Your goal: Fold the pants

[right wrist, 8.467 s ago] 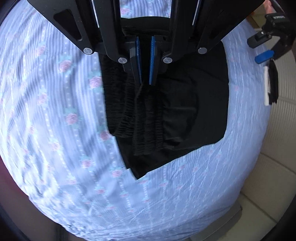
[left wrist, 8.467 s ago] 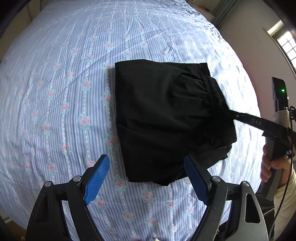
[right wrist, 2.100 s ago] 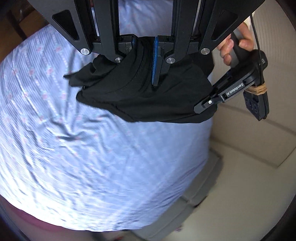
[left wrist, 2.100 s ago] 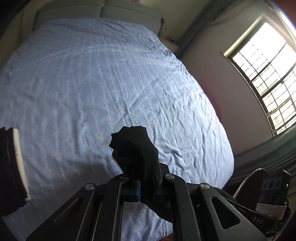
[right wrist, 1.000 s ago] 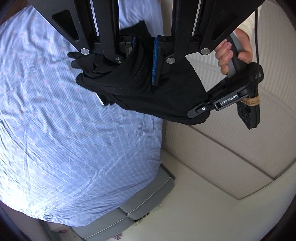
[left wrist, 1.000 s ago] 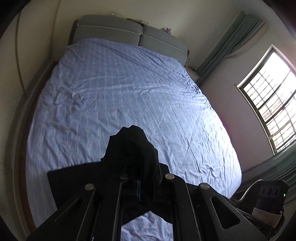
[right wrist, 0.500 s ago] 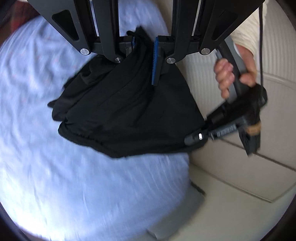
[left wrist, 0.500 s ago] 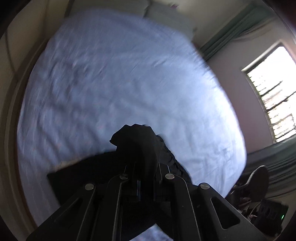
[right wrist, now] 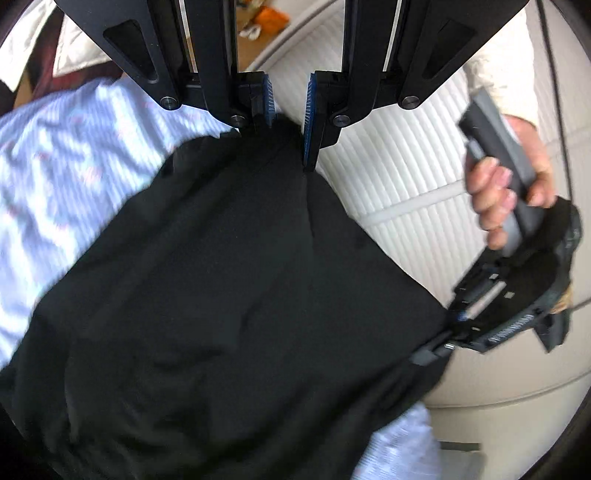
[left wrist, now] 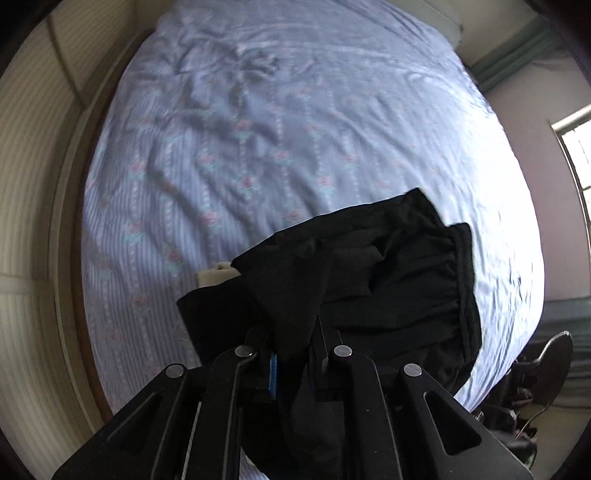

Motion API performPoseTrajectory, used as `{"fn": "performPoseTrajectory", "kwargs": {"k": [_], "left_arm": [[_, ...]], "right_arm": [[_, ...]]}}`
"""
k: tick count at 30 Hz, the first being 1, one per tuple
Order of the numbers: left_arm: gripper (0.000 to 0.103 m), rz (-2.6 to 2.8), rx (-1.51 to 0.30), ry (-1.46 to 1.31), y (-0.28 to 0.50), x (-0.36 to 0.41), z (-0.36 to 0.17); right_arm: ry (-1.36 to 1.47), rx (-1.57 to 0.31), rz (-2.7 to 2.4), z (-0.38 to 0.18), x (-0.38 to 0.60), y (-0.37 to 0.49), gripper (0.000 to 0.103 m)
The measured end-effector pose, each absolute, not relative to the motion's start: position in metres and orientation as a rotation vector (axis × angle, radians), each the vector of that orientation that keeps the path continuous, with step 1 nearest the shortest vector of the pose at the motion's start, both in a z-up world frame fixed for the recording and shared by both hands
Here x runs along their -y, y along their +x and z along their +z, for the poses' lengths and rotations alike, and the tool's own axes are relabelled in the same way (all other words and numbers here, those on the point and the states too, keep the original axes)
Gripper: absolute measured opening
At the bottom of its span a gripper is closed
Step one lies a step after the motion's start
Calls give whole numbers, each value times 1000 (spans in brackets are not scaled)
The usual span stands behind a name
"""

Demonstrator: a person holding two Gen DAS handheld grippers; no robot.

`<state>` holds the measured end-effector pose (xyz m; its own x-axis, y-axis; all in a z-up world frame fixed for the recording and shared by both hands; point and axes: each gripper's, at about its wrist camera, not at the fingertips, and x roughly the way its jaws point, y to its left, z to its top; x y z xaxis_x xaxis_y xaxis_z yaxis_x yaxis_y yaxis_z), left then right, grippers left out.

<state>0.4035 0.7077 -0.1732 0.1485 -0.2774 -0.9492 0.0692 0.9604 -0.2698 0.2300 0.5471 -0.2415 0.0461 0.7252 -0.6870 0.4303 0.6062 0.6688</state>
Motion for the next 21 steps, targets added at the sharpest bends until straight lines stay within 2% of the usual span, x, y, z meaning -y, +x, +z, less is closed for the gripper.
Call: {"fn": "performPoseTrajectory", "kwargs": {"k": [5, 8, 10, 12, 14, 19, 21], "left_arm": [[28, -101, -1392, -85, 407, -721, -182], [29, 28, -1342, 24, 405, -733, -174], [35, 91, -1286, 128, 395, -734, -158], [49, 95, -1207, 204, 381, -732, -142], [58, 74, -1132, 244, 356, -727, -122], [74, 39, -1010, 215, 289, -706, -81], [83, 24, -978, 229, 261, -687, -70]], "right_arm": [[925, -1678, 267, -262, -565, 223, 16], [856, -1708, 232, -262, -568, 222, 17], [806, -1718, 229, -257, -567, 223, 30], [751, -1702, 232, -244, -556, 220, 53], [683, -1639, 247, -222, -538, 220, 62], [526, -1408, 224, -164, -467, 215, 72], [442, -1294, 190, -136, -432, 209, 81]]}}
